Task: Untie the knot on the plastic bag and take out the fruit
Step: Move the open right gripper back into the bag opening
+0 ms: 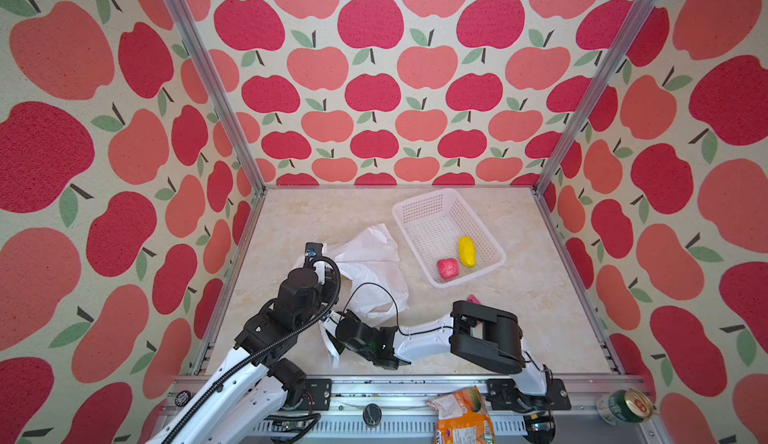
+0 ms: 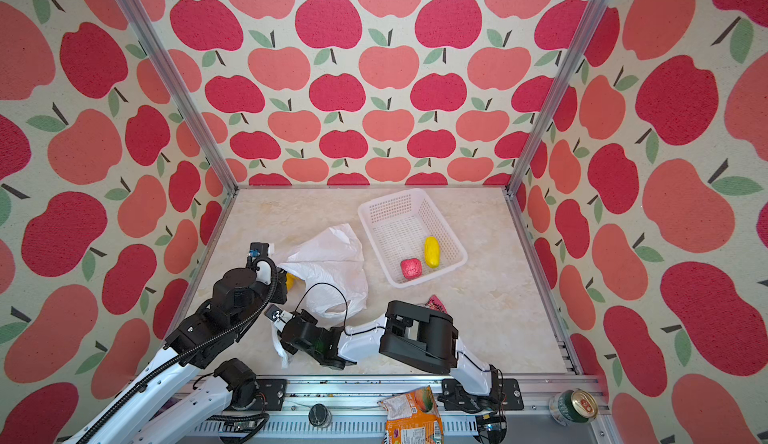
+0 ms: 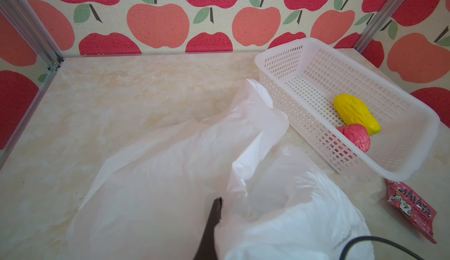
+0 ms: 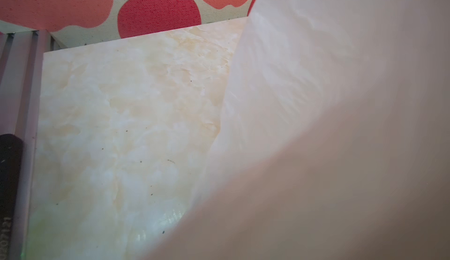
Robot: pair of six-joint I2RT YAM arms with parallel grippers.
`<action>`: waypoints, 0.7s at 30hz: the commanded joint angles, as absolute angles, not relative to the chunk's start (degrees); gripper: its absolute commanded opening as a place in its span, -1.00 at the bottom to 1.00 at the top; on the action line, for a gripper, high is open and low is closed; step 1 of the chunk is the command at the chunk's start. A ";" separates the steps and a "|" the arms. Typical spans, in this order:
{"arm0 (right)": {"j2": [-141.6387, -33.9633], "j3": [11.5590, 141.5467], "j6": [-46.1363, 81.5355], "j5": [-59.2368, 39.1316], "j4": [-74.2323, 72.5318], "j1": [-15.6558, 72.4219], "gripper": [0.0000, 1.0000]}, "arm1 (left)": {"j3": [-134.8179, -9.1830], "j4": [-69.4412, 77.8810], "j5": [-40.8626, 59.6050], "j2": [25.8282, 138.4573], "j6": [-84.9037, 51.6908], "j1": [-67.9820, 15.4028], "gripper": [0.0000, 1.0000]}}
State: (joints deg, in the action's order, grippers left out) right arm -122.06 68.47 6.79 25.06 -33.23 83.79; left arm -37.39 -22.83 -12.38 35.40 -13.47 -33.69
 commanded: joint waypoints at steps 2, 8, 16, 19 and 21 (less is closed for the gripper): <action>-121.86 68.41 9.79 31.45 -30.93 81.01 -0.35 | -36.48 -20.41 -8.53 34.11 -12.86 -33.99 -1.00; -121.71 66.49 3.57 38.21 -37.78 79.92 -0.22 | -36.12 -20.12 -7.38 32.98 -12.57 -34.04 -1.00; -122.01 65.06 1.70 41.62 -40.80 78.22 0.17 | -36.17 -20.89 -8.85 32.28 -12.64 -34.04 -1.00; -120.24 63.11 1.26 43.75 -40.11 78.40 0.32 | -35.86 -20.68 -9.48 31.56 -12.66 -34.04 -1.00; -118.63 61.79 1.36 45.14 -38.47 78.51 0.44 | -35.86 -20.80 -10.29 31.71 -12.66 -33.97 -1.00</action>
